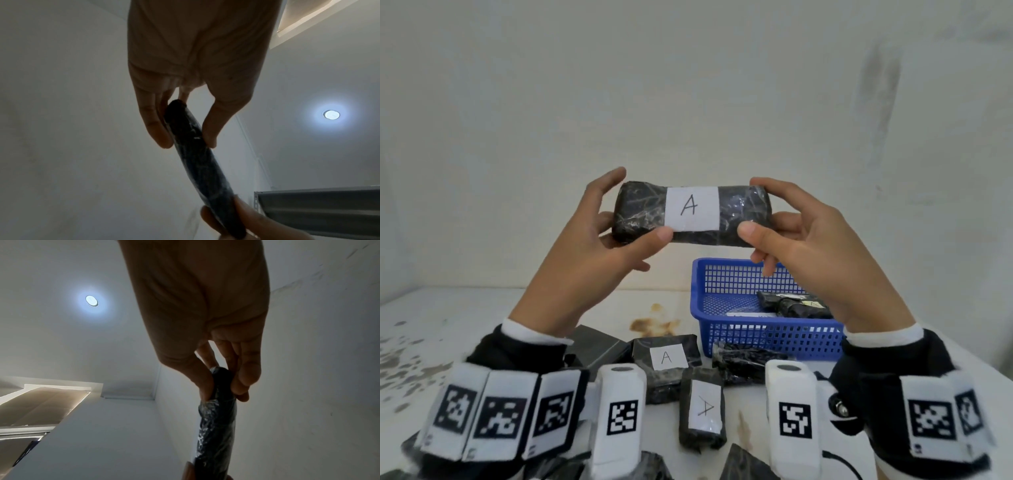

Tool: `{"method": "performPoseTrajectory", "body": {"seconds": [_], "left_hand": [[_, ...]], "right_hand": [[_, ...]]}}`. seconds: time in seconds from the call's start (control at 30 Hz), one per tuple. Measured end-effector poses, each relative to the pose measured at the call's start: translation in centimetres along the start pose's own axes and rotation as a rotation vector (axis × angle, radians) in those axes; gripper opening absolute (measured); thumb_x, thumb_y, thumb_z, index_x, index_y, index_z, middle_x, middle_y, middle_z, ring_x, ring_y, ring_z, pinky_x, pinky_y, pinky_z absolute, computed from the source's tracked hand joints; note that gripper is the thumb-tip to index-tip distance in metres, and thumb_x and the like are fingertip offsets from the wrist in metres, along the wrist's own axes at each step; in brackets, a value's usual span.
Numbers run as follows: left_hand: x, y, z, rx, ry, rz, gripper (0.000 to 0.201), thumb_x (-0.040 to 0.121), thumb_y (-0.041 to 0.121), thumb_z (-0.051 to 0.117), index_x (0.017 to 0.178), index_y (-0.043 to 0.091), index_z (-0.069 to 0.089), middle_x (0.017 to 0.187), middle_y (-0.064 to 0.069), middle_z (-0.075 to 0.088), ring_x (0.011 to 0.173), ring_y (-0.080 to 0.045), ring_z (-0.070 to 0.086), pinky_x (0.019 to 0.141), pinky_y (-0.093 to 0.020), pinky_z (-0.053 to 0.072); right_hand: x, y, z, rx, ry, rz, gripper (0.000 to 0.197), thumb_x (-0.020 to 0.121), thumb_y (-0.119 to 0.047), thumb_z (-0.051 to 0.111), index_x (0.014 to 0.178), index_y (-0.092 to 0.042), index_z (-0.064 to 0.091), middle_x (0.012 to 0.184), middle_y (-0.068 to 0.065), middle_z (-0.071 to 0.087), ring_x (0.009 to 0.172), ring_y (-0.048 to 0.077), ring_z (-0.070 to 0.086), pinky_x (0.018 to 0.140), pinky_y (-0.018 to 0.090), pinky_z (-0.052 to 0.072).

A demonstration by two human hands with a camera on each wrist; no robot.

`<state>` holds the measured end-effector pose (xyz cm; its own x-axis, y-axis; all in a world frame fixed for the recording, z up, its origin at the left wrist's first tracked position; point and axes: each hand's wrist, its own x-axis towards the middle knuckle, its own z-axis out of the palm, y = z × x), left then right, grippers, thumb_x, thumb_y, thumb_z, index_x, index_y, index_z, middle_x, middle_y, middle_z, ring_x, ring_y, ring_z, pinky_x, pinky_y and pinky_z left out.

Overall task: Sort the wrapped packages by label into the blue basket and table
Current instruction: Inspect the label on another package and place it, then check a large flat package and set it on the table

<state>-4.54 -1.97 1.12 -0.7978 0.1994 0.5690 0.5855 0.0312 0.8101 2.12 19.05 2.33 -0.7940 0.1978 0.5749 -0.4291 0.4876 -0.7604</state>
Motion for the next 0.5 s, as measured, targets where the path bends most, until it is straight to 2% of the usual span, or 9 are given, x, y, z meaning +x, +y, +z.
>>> {"method": "performPoseTrajectory", "body": {"seconds": [0.1,0.2,0.33,0.43,0.5], "left_hand": [[0.4,-0.4,-0.9,-0.043,0.003,-0.020,0.078,0.066,0.036,0.073,0.139,0.031,0.046,0.099,0.000,0.075,0.086,-0.016,0.073,0.076,-0.027,0.060],[0.7,-0.8,-1.8,-0.082,0.003,-0.035,0.068,0.068,0.030,0.071,0.133,0.022,0.054,0.097,-0.004,0.077,0.086,-0.018,0.073,0.072,-0.023,0.058],[0.9,-1.5,-2.8,-0.092,0.041,-0.049,0.056,0.078,0.017,0.071,0.132,0.022,0.056,0.100,-0.006,0.076,0.077,-0.013,0.072,0.066,-0.015,0.054],[1.3,-2.5,-3.6,-0.043,0.073,-0.087,0.053,0.084,0.008,0.070,0.132,0.027,0.056,0.097,-0.001,0.075,0.070,-0.011,0.072,0.065,-0.012,0.053],[1.7,-3.6,-4.3,-0.001,0.085,-0.128,0.055,0.084,0.010,0.072,0.133,0.030,0.055,0.097,-0.002,0.075,0.071,-0.013,0.073,0.074,-0.021,0.055]], "right_hand": [[0.0,0.0,0.4,0.006,0.005,0.014,0.052,0.091,-0.025,0.071,0.139,-0.033,0.053,0.081,-0.006,0.074,0.053,0.002,0.062,0.061,0.015,0.053],[0.1,0.1,1.0,0.017,-0.012,0.039,0.051,0.091,-0.028,0.071,0.139,-0.032,0.052,0.082,-0.006,0.074,0.051,0.000,0.061,0.058,0.015,0.051],[0.0,0.6,2.4,0.069,-0.056,0.081,0.048,0.091,-0.025,0.072,0.134,-0.033,0.051,0.088,-0.002,0.076,0.053,-0.001,0.062,0.056,0.012,0.050],[0.1,1.5,4.4,0.147,-0.090,0.148,0.048,0.092,-0.018,0.071,0.134,-0.026,0.051,0.091,0.004,0.077,0.061,0.009,0.069,0.062,0.018,0.057],[0.8,2.1,5.8,0.246,-0.114,0.214,0.049,0.092,-0.011,0.069,0.136,-0.022,0.050,0.095,0.013,0.075,0.065,0.016,0.070,0.063,0.024,0.059]]}}
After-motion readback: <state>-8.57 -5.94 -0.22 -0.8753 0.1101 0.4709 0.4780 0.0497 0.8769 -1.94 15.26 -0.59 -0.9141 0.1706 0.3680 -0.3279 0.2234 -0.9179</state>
